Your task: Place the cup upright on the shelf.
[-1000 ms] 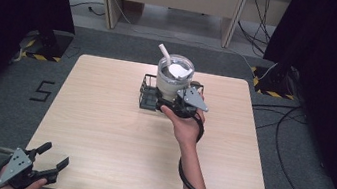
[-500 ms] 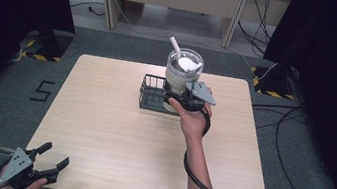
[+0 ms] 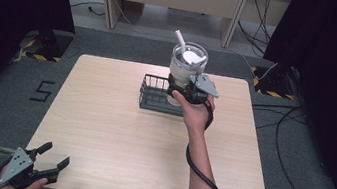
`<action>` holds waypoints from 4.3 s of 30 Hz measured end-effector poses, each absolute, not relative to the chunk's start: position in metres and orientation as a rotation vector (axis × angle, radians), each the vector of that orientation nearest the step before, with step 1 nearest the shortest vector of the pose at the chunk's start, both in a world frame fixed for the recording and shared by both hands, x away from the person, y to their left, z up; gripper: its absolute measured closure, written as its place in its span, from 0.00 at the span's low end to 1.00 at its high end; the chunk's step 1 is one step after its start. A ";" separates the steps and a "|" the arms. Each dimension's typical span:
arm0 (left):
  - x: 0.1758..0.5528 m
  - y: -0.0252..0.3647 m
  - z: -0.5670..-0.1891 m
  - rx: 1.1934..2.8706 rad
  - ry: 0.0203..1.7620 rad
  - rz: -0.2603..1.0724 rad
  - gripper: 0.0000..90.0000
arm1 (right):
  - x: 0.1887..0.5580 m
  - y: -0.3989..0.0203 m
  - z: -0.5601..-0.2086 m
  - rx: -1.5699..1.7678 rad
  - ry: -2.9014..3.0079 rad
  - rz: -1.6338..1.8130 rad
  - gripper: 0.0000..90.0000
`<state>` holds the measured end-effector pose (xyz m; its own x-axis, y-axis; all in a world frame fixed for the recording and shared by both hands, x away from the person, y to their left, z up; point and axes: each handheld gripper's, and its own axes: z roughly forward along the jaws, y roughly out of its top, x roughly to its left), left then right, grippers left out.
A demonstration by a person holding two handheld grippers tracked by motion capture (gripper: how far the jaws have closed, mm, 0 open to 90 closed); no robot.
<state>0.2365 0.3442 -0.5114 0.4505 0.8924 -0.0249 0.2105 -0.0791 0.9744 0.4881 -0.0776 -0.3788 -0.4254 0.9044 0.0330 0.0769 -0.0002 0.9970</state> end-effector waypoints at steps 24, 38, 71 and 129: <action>0.236 0.348 -0.511 1.570 1.003 0.765 0.19 | 0.527 -0.071 -0.379 1.093 1.585 1.470 0.11; 0.236 0.348 -0.512 1.569 1.008 0.763 0.19 | 0.546 -0.067 -0.393 1.126 1.601 1.441 0.11; 0.237 0.345 -0.512 1.582 0.990 0.759 0.19 | 0.557 -0.063 -0.434 1.155 1.644 1.369 0.10; 0.235 0.342 -0.510 1.600 0.960 0.780 0.18 | 0.503 -0.088 -0.440 1.128 1.576 1.361 0.00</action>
